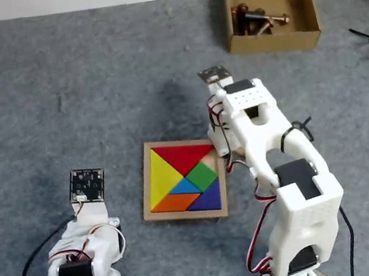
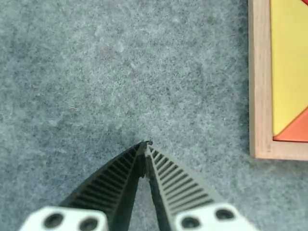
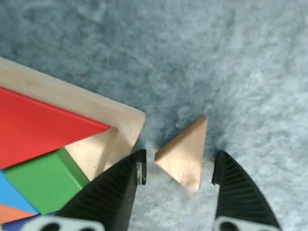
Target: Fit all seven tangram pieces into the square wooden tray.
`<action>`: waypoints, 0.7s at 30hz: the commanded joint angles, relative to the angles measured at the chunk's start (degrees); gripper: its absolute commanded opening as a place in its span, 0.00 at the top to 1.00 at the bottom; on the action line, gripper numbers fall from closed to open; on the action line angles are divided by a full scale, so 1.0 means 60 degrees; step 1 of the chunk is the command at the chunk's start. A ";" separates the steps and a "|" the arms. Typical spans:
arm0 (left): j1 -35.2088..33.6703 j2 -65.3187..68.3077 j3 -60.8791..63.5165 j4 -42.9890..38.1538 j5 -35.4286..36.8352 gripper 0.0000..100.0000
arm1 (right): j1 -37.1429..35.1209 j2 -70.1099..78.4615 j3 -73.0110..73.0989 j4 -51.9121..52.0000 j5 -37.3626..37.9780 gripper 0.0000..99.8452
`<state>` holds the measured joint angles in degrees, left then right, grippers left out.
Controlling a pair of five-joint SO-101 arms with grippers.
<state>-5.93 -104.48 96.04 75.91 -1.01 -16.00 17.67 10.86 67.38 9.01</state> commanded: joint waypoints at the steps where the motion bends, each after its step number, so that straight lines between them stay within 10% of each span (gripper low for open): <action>1: 0.0110 -0.0095 0.0168 0.0029 0.0015 0.99 | -0.0139 -0.0125 -0.0403 0.0022 -0.0088 0.78; 21: 0.0110 -0.0095 0.0168 0.0029 0.0015 0.99 | -0.0125 -0.0139 -0.0462 -0.0315 -0.0557 0.86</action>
<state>-5.93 -104.48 96.04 75.91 -1.01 -16.00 17.67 10.86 66.59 6.37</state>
